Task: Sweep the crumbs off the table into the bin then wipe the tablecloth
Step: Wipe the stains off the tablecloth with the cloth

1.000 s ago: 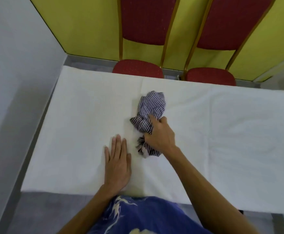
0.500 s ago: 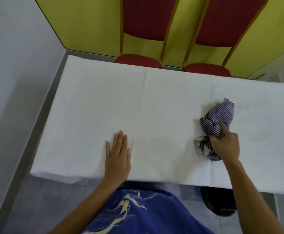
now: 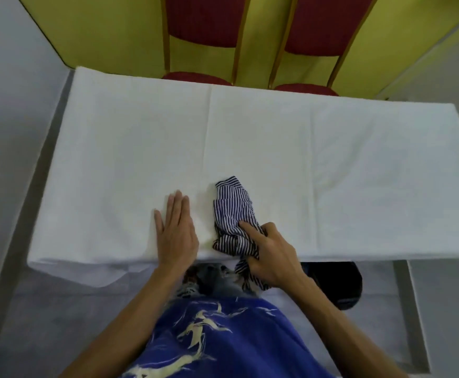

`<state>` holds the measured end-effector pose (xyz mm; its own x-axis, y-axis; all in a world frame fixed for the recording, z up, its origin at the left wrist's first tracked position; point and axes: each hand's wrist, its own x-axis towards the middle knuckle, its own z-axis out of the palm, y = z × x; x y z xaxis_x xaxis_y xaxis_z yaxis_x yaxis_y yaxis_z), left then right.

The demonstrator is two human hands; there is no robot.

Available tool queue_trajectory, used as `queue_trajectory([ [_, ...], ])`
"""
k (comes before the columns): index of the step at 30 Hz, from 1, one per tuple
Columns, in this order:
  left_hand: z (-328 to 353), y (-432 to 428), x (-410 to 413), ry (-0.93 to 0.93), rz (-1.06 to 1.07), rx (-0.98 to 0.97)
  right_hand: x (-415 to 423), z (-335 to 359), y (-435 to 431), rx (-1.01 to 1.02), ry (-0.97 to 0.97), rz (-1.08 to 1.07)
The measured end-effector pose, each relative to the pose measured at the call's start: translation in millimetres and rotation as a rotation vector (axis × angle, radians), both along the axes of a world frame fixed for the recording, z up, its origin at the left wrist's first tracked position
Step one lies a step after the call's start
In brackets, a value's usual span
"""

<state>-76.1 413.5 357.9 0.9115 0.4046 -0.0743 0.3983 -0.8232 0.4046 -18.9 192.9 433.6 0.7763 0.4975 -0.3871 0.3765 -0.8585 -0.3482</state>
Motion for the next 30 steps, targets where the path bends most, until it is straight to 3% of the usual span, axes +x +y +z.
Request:
queue_trajectory([
  [6,-4,-4,-3,-0.018,0.026,-0.013,41,1,-123,-0.059,-0.071,-0.505],
  [9,3,-22,7,-0.024,0.114,-0.081,52,1,-137,-0.031,-0.079,-0.674],
  [12,10,-47,22,-0.052,0.09,-0.147,44,-1,-90,0.057,-0.102,-0.601],
  [16,14,-87,44,-0.091,-0.081,-0.139,18,-2,-29,0.106,-0.073,-0.201],
  [18,14,-98,61,-0.113,-0.094,-0.134,25,-2,-29,0.088,-0.093,-0.106],
  [24,11,-172,100,-0.067,0.013,-0.177,96,-5,-153,0.021,-0.13,-0.275],
  [30,-6,-211,118,-0.037,0.059,0.033,183,1,-320,-0.037,-0.162,-0.667],
])
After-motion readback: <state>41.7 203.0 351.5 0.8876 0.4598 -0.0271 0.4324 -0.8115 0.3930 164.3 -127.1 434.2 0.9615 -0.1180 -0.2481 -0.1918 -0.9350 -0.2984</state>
